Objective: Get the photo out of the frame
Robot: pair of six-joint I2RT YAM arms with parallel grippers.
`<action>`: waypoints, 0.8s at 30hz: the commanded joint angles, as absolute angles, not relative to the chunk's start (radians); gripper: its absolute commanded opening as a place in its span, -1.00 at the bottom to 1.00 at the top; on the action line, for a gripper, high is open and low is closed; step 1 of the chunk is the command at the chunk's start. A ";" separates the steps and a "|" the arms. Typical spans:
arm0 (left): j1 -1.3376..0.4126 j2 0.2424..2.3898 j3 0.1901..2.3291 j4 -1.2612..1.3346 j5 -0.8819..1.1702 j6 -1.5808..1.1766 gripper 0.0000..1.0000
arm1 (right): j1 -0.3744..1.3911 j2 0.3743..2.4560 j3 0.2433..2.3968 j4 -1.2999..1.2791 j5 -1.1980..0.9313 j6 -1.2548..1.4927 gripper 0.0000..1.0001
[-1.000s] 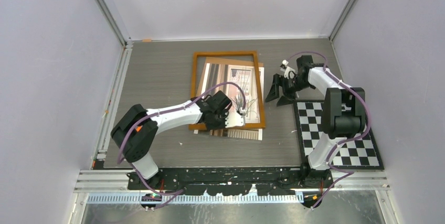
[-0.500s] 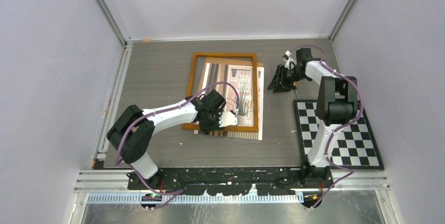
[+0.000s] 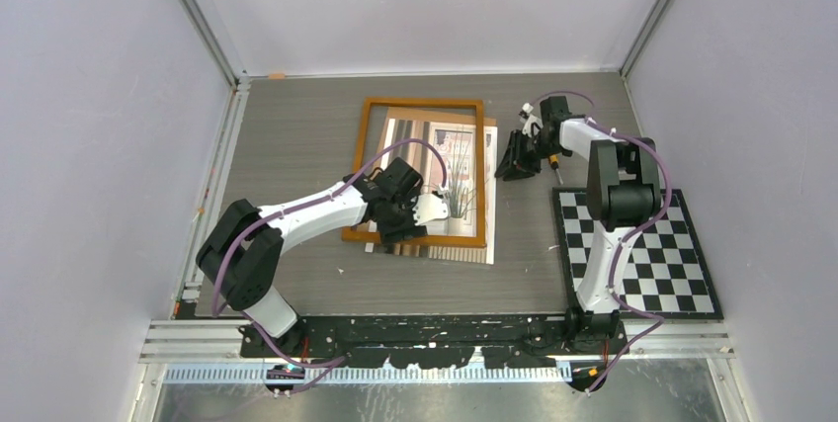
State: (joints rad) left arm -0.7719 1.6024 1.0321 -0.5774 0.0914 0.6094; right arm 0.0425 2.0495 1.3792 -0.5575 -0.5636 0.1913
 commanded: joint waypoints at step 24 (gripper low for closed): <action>-0.772 1.576 1.036 -0.530 0.109 0.573 0.24 | 0.119 2.070 1.395 -0.612 -0.353 0.084 -0.75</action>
